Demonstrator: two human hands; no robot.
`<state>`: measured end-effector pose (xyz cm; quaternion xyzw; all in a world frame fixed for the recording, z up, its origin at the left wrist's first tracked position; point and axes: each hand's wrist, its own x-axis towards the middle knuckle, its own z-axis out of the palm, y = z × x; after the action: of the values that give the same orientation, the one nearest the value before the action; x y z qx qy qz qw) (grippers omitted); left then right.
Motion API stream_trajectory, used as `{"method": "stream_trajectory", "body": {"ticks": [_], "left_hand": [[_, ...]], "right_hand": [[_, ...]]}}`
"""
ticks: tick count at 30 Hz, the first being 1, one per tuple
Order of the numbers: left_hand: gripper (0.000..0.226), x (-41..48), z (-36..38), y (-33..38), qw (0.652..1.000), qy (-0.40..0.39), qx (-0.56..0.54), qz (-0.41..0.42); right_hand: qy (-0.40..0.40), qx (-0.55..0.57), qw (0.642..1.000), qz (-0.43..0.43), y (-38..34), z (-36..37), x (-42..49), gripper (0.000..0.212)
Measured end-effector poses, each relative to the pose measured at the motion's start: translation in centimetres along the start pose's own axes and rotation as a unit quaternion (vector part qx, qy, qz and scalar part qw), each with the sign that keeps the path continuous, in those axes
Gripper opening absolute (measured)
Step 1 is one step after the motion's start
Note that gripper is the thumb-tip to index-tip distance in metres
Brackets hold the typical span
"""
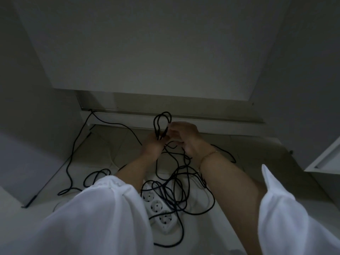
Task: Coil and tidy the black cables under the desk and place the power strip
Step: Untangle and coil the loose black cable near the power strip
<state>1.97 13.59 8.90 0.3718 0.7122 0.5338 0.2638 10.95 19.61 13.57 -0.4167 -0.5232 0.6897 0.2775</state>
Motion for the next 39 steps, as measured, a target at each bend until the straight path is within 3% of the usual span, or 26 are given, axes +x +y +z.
{"method": "stream_trajectory", "body": {"ticks": [5, 8, 11, 15, 19, 21, 23, 25, 27, 29, 31, 34, 36, 39], "left_hand": [[0.018, -0.4, 0.3, 0.2, 0.997, -0.053, 0.056, 0.002], [0.028, -0.5, 0.5, 0.0, 0.991, -0.086, 0.100, 0.001], [0.031, -0.5, 0.3, 0.0, 0.990, -0.072, 0.119, -0.005], [0.035, -0.7, 0.5, 0.4, 0.985, -0.079, 0.153, 0.012], [0.044, -0.7, 0.8, 0.8, 0.972, -0.084, 0.221, 0.018], [0.046, -0.7, 1.1, 0.8, 0.976, -0.100, 0.192, 0.008], [0.034, -0.8, 1.2, 0.8, 0.982, -0.120, 0.149, -0.002], [0.037, -0.4, 1.2, 0.7, 0.992, -0.102, 0.075, -0.002], [0.025, -0.2, 0.8, 1.1, 0.999, -0.052, -0.005, -0.008], [0.019, -0.2, 0.4, 1.6, 0.999, 0.002, -0.052, -0.006], [0.029, 0.1, 0.0, 1.9, 0.997, 0.044, -0.058, 0.011], [0.041, 0.1, -0.5, 1.9, 0.996, 0.069, -0.047, 0.027], [0.040, 0.0, -0.8, 1.8, 0.997, 0.061, -0.035, 0.022], [0.043, 0.0, -1.1, 2.1, 0.998, 0.043, -0.048, 0.007]], "right_hand": [[0.084, -0.171, 0.976, -0.109, -0.1, 0.5, -0.3, 0.034], [0.141, -0.207, 0.958, -0.140, -0.3, -0.3, -0.1, 0.031], [0.149, -0.253, 0.943, -0.159, -0.3, -1.0, -0.1, 0.025], [0.161, -0.208, 0.955, -0.136, -1.0, -1.4, 0.4, 0.022], [0.176, -0.081, 0.979, -0.059, -2.0, -1.4, 1.5, 0.019], [0.168, -0.030, 0.985, -0.026, -2.2, -1.5, 1.4, 0.033], [0.140, 0.004, 0.990, -0.025, -2.2, -1.7, 0.8, 0.035], [0.080, 0.016, 0.996, -0.028, -1.9, -1.9, 0.0, 0.022], [-0.003, -0.056, 0.998, -0.010, -1.2, -2.1, -0.6, 0.013], [-0.079, -0.165, 0.983, 0.015, -0.2, -2.3, -0.6, 0.037], [-0.155, -0.253, 0.954, 0.046, 0.9, -2.1, -0.8, 0.058], [-0.239, -0.318, 0.913, 0.094, 1.8, -1.7, -1.0, 0.069], [-0.280, -0.318, 0.899, 0.109, 1.8, -1.7, -1.1, 0.056], [-0.335, -0.319, 0.879, 0.119, 1.3, -2.0, -1.6, 0.009]]}}
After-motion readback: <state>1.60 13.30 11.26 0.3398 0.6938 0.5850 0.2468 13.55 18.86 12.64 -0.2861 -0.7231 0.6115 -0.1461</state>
